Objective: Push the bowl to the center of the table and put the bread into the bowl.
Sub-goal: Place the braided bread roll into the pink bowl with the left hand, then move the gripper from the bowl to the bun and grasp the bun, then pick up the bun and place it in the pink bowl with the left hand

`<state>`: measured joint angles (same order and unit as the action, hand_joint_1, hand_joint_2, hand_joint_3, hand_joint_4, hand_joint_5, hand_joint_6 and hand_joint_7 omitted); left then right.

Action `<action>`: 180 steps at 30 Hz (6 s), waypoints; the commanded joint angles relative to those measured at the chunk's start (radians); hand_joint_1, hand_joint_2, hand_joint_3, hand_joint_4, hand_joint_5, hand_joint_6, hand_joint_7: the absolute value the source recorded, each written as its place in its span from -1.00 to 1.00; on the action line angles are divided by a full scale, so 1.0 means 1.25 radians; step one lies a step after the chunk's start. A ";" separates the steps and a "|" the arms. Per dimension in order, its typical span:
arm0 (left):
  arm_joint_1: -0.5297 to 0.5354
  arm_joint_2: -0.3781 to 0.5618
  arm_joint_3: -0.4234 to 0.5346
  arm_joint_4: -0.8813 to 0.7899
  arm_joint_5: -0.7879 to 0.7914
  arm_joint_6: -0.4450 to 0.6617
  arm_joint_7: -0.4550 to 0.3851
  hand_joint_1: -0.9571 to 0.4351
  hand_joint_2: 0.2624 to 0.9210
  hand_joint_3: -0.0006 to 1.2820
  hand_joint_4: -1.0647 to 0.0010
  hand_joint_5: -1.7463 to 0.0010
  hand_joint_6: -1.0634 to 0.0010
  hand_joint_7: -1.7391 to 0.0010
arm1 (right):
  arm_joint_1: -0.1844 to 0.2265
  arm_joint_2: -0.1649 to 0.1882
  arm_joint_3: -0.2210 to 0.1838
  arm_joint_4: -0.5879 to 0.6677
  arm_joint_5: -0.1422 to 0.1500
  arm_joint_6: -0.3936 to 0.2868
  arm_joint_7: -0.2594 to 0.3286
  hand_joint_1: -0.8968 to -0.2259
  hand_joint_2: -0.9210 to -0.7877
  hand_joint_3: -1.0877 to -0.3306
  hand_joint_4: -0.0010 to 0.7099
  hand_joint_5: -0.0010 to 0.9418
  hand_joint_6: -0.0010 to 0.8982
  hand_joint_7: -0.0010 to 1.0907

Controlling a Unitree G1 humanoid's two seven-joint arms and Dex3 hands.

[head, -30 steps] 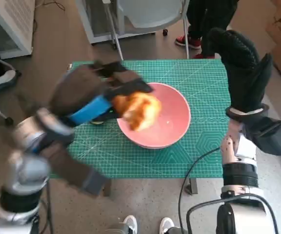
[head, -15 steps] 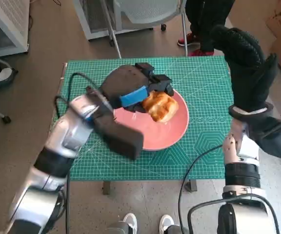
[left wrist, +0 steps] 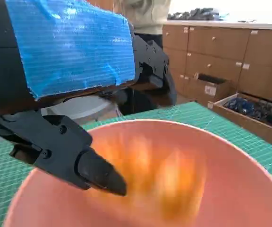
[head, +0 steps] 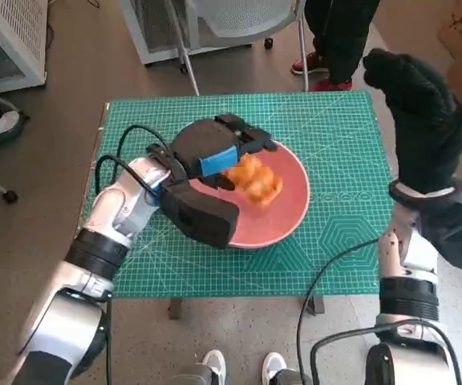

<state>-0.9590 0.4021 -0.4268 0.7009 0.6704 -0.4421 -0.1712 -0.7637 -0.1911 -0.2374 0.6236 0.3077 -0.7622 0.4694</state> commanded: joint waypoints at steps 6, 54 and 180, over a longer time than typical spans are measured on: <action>-0.008 0.052 0.018 -0.003 -0.011 -0.082 0.030 -0.67 0.94 -0.97 0.94 1.00 0.76 0.75 | 0.022 0.002 0.010 0.006 -0.018 -0.003 -0.021 0.23 -1.00 0.64 -0.01 -0.99 0.01 -0.99; 0.135 0.261 0.153 0.111 -0.080 -0.104 0.031 -0.37 0.54 -1.00 0.70 1.00 0.36 0.97 | -0.001 0.019 0.016 0.050 0.019 0.010 0.026 0.14 -1.00 0.66 -0.04 -1.00 0.05 -0.98; 0.052 -0.016 0.059 -0.096 -0.109 0.006 -0.025 -0.09 0.76 -1.00 0.67 1.00 0.50 0.78 | 0.098 -0.008 0.026 -0.122 -0.015 0.061 -0.047 0.18 -1.00 0.61 -0.06 -1.00 0.05 -0.99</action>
<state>-0.9038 0.3829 -0.3716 0.5790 0.5635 -0.4113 -0.2120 -0.6645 -0.2048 -0.2098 0.4713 0.3060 -0.6982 0.4220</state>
